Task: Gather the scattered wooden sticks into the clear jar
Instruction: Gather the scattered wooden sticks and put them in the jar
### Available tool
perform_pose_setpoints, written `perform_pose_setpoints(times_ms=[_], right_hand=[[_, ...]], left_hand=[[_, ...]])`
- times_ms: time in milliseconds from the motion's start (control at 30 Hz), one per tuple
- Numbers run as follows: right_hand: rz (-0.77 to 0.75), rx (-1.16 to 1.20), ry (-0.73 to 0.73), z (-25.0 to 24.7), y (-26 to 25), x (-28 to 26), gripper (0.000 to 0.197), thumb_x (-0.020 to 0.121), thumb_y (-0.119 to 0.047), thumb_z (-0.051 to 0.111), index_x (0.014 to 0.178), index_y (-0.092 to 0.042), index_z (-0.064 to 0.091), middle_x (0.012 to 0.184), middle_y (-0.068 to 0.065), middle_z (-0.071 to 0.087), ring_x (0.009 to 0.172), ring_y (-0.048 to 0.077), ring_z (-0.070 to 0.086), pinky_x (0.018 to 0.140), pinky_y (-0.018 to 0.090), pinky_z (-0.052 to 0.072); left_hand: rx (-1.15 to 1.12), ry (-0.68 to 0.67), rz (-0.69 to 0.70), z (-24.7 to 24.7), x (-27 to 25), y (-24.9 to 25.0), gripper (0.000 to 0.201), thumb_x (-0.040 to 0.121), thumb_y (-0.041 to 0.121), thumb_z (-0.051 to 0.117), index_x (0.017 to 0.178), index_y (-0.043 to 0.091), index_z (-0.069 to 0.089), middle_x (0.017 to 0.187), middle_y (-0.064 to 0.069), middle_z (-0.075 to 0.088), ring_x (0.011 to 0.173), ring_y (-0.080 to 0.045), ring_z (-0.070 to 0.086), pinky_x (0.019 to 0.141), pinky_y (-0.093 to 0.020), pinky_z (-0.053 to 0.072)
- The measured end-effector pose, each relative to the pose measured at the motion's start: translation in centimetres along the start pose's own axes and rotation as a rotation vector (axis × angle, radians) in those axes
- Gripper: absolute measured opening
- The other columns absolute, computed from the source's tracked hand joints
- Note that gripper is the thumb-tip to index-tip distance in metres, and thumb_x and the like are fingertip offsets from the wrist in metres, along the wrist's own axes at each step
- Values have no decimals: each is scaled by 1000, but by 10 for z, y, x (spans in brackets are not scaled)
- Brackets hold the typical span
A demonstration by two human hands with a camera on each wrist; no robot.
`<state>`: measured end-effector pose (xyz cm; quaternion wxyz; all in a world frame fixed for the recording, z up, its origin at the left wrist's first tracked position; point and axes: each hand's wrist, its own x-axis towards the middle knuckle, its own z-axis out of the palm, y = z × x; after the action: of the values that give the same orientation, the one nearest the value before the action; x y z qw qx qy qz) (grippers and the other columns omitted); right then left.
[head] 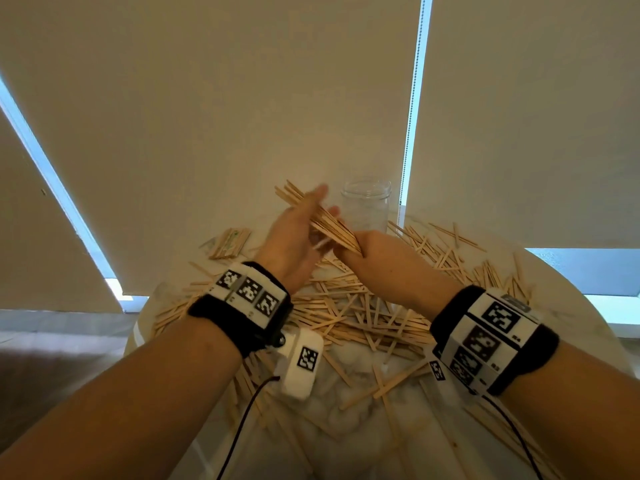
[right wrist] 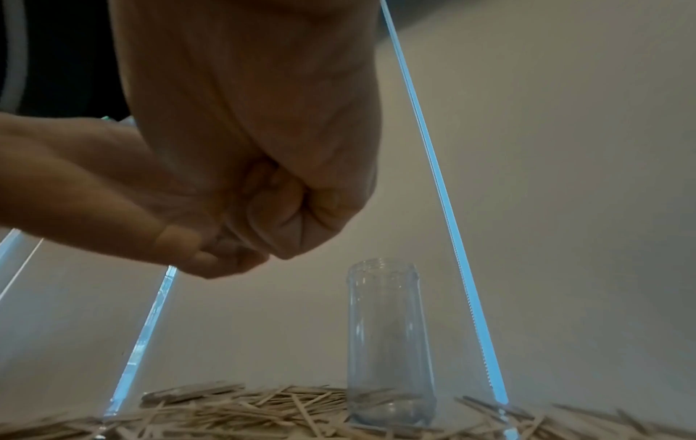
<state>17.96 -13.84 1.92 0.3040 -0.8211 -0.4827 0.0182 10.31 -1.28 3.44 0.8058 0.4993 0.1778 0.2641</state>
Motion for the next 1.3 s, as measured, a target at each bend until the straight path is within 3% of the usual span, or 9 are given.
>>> perform_pose_setpoints(times_ms=[100, 267, 467, 600, 767, 933, 1033, 1133, 1300], right_hand=[[-2, -82, -49, -4, 3, -7, 26, 101, -44, 45, 83, -28, 54, 66, -6, 58, 55, 9, 54, 51, 22, 40], [-24, -211, 27, -3, -1, 1, 22, 96, -35, 52, 108, -20, 64, 67, -8, 55, 58, 5, 53, 52, 19, 40], [143, -372, -51, -1, 4, 5, 26, 88, -42, 59, 77, -19, 60, 64, -2, 57, 57, 13, 56, 52, 25, 43], [164, -393, -79, 0, 4, 9, 26, 86, -42, 65, 79, -19, 56, 70, -3, 57, 63, 13, 57, 54, 26, 43], [80, -622, 138, -8, 7, 6, 19, 91, -37, 61, 95, -23, 48, 73, -5, 47, 65, 15, 50, 56, 30, 39], [64, -705, 194, -10, 6, 5, 22, 97, -27, 48, 76, -23, 41, 64, -3, 42, 55, 15, 40, 49, 28, 30], [73, -691, 152, -9, 5, 6, 38, 95, -31, 49, 63, -25, 30, 63, -4, 45, 52, 13, 41, 54, 29, 36], [103, -629, 70, -14, 7, 10, 30, 93, -33, 54, 67, -23, 46, 63, -4, 48, 53, 11, 43, 56, 28, 39], [133, -569, -25, -25, 11, 14, 32, 84, -50, 68, 80, -22, 54, 69, -3, 54, 63, 15, 55, 62, 30, 48]], left_hand=[[-54, 168, 59, -8, 8, 28, 45, 100, 45, 59, 130, 12, 53, 120, -12, 70, 107, -28, 72, 92, -48, 58], [352, 6, -80, 2, 0, 18, 47, 110, 34, 37, 119, 0, 67, 98, -13, 79, 91, -26, 76, 86, -42, 61], [682, -95, -45, -2, -3, -6, 54, 91, 61, 65, 92, 8, 75, 75, -1, 74, 63, -13, 67, 56, -27, 55], [730, -36, 153, -3, 0, -20, 50, 83, 44, 82, 60, 18, 46, 44, 12, 40, 42, -9, 38, 43, -23, 36], [473, 167, 112, -12, 14, -23, 37, 85, 33, 82, 69, 12, 58, 54, 1, 51, 40, -10, 39, 40, -22, 38], [299, 25, -16, -7, 11, -27, 23, 95, 28, 72, 94, 5, 68, 69, -5, 61, 45, -6, 46, 38, -16, 42], [402, 42, 96, -2, 9, -29, 28, 94, 35, 73, 83, 10, 68, 66, -1, 61, 46, -9, 52, 40, -19, 42], [581, 110, 205, 0, 8, -26, 47, 95, 53, 66, 74, 12, 71, 61, -1, 68, 45, -13, 54, 42, -23, 42], [750, 17, 21, 2, 12, -21, 46, 95, 52, 64, 90, 9, 78, 68, -3, 76, 42, -9, 48, 41, -21, 36]])
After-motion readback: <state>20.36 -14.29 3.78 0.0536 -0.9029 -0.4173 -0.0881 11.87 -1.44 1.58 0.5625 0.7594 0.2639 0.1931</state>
